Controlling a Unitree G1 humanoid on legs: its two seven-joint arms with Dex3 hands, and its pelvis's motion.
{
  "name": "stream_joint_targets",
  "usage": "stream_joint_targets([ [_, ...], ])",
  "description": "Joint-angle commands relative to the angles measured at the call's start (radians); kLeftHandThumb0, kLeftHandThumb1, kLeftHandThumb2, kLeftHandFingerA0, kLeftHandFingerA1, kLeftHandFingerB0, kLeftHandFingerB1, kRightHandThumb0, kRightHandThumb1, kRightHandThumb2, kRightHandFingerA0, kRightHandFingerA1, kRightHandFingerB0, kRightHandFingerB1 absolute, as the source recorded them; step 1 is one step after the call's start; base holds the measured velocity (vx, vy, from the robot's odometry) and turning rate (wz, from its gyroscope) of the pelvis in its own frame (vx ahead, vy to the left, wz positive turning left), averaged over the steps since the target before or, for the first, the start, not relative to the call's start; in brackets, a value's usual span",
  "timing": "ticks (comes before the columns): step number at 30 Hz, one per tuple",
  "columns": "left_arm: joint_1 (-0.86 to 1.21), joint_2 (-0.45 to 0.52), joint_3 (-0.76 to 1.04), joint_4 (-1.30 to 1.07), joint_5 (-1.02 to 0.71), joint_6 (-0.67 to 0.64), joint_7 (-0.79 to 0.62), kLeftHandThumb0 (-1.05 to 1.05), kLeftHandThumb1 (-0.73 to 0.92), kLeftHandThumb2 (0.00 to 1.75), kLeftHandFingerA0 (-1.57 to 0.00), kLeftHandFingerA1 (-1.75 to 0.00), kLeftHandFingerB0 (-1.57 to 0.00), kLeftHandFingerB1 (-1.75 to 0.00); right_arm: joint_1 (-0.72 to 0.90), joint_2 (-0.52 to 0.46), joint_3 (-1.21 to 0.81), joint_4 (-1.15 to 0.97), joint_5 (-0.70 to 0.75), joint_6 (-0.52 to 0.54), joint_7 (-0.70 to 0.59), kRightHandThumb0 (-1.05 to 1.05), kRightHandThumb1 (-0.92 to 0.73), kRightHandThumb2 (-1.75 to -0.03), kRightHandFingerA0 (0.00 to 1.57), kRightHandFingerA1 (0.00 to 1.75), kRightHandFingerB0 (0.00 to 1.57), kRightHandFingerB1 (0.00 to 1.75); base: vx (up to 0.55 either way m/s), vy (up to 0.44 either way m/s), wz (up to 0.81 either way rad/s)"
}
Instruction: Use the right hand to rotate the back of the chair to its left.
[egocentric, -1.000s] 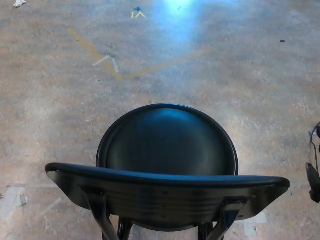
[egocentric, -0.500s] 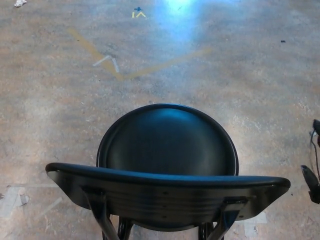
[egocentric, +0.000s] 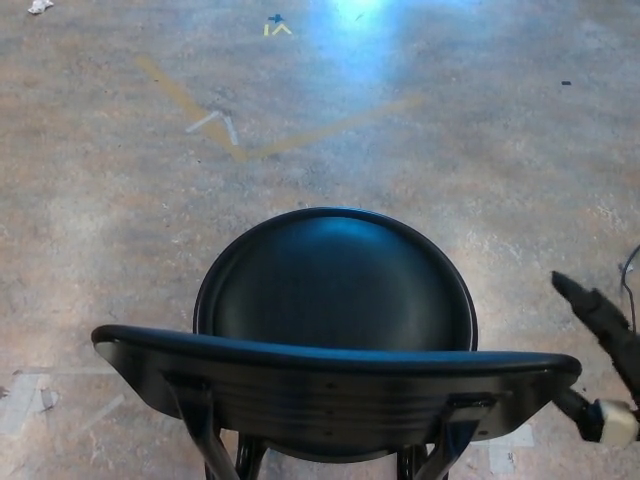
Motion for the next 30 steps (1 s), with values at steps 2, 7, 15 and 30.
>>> stream_joint_targets([
  [2,0.003,0.003,-0.003,0.003,0.020,0.003,0.014,-0.44,0.75,0.62,-0.58,-0.47,-0.49,-0.41,0.021,0.014,0.068,-0.040,-0.099,0.043,-0.035,-1.05,-0.73,-0.66,0.00,0.20,0.00,0.24,0.00,0.000,0.00],
  [7,0.001,0.003,0.015,0.002,0.011,0.001,0.009,-0.45,0.73,0.62,-0.56,-0.48,-0.49,-0.42,0.022,0.026,0.114,-0.053,-0.128,0.035,-0.036,-1.05,-0.74,-0.65,0.00,0.17,0.00,0.23,0.00,0.000,0.00],
  [15,0.000,0.007,0.011,0.002,0.020,0.003,0.008,-0.46,0.73,0.62,-0.56,-0.47,-0.49,-0.42,0.038,0.035,0.159,-0.112,-0.155,0.053,-0.021,-1.05,-0.66,-0.66,0.00,0.34,0.00,0.35,0.00,0.000,0.00],
  [30,-0.004,0.011,0.016,0.002,0.020,0.005,0.011,-0.44,0.75,0.62,-0.56,-0.47,-0.49,-0.41,0.063,0.053,0.205,-0.207,-0.187,0.075,-0.020,-1.05,-0.57,-1.05,0.00,0.44,0.00,0.48,0.00,0.000,0.00],
])
